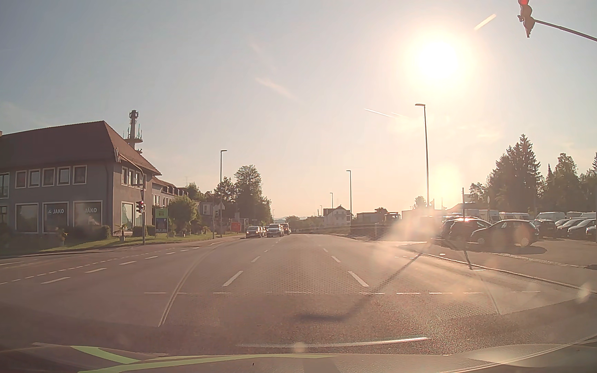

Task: Follow the waypoints while adhering to traffic rules and regulations

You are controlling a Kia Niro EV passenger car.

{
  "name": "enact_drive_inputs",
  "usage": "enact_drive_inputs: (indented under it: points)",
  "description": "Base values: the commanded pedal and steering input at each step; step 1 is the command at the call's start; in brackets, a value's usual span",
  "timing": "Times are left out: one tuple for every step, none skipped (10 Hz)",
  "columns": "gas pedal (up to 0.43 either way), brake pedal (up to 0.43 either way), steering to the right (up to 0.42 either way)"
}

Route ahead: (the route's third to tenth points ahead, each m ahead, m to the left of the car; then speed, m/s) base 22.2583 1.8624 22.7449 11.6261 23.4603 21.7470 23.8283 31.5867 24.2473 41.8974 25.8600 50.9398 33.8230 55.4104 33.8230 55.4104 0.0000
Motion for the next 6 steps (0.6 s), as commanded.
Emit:
enact_drive_inputs:
  points:
    - [0.0,0.372,0.0]
    - [0.0,0.372,0.0]
    - [0.0,0.372,0.0]
    - [0.0,0.378,0.0]
    - [0.0,0.378,0.0]
    - [0.0,0.378,0.0]
